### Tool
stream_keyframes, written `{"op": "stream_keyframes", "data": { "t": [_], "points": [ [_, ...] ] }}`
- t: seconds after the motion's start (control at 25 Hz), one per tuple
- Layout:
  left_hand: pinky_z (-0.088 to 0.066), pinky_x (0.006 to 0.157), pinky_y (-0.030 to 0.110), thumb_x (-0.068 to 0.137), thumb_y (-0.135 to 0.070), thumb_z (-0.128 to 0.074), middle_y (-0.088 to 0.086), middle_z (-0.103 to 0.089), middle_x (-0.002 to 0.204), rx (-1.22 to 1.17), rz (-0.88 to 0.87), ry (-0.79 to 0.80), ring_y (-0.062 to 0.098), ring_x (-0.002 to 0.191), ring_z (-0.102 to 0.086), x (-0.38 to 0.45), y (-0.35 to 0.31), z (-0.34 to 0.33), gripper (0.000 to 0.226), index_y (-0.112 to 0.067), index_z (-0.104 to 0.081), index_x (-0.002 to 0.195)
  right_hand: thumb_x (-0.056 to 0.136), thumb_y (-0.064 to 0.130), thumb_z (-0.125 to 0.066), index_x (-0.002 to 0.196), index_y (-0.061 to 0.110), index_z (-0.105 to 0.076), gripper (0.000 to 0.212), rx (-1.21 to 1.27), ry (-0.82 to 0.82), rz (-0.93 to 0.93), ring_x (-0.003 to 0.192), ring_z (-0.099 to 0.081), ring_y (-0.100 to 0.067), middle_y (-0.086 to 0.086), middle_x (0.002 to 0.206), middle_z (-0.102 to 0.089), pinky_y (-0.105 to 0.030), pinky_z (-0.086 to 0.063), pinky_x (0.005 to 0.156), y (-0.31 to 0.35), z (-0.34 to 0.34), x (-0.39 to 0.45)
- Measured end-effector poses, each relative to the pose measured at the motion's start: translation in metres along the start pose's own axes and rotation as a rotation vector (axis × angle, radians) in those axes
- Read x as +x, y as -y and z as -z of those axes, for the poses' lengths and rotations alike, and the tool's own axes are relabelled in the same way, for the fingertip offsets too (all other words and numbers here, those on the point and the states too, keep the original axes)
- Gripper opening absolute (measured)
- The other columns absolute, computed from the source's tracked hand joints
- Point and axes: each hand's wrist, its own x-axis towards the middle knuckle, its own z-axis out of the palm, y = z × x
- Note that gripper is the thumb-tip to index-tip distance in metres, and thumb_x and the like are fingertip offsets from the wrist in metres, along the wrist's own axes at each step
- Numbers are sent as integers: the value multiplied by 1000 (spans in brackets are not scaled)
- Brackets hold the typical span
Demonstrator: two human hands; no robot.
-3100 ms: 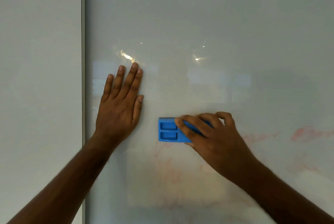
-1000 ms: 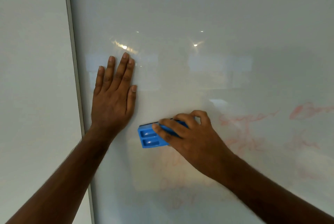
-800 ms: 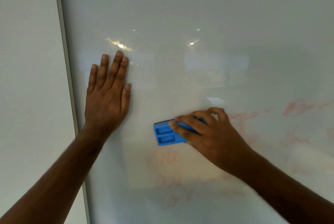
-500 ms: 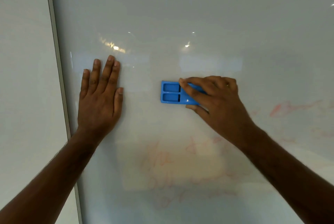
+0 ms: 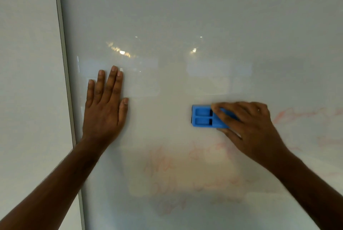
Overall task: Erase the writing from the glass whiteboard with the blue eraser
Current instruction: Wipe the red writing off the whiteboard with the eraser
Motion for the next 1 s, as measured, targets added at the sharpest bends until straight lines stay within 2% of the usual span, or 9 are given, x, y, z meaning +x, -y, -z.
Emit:
{"op": "stream_keyframes", "data": {
  "t": [0.12,0.2,0.44,0.56,0.64,0.8,1.0],
  "points": [
    [-4,138,57,114,-35,-30,9,-9,184,-17,1,7,34,171,-3,0,-2,0,67,-8,-15,175,98,45,-55,151,29,-50,55,65,-29,-140,115,-58,-27,8,142,-59,-49,-41,94,-5,0,30],
    [0,137,57,114,-34,-29,11,-6,184,-21,0,15,36,170,0,0,-2,1,68,-6,-13,174,97,45,-59,151,29,-51,57,88,-41,-160,115,-55,-25,9,143,-58,-50,-42,94,7,-4,39],
    [-1,137,59,115,-36,-29,16,-2,183,-14,-4,43,39,170,2,9,-18,1,71,-3,-8,174,99,45,-63,149,26,-52,54,36,-9,-3,113,-61,-25,6,142,-61,-49,-44,96,30,-13,-12],
    [-1,137,59,115,-38,-29,16,-1,183,-17,-11,46,37,170,4,18,-30,0,72,-3,-8,174,104,45,-54,149,25,-51,49,0,-3,36,116,-55,-24,3,141,-63,-49,-45,95,11,-8,-35],
    [-1,138,57,115,-40,-28,15,-1,184,-25,-22,47,36,170,5,26,-38,-3,72,-4,-7,174,108,45,-46,148,26,-50,44,-9,-20,-5,115,-55,-25,2,139,-64,-48,-44,93,-11,-3,-38],
    [1,138,56,115,-40,-29,17,0,183,-22,-41,31,38,170,6,42,-58,-9,73,-3,-6,174,101,47,-50,152,28,-48,54,24,5,-144,115,-58,-29,5,144,-58,-49,-41,94,-55,8,-17],
    [3,138,56,115,-37,-30,20,-2,183,10,-55,10,43,169,3,62,-91,-17,72,0,-7,173,99,46,-58,153,31,-47,58,90,-36,-246,118,-54,-25,9,146,-55,-50,-41,96,-46,5,14]
  ]
}}
